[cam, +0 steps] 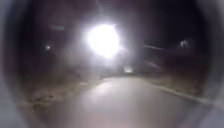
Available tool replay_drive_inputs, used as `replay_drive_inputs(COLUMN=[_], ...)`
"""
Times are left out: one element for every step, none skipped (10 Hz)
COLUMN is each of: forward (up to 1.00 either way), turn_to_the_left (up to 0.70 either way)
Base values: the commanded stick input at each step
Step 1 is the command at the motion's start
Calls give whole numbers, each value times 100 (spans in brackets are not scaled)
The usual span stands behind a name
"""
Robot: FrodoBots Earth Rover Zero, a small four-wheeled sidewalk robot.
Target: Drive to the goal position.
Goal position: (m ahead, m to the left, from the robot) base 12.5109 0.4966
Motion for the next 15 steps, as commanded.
replay_drive_inputs(forward=[100,100,100,100,100,100,100,100,100,100,100,100,100,100,100], turn_to_the_left=[-10,-10,-11,-11,-6,-5,-5,-4,-4,-4,-4,-4,-3,-3,-1])
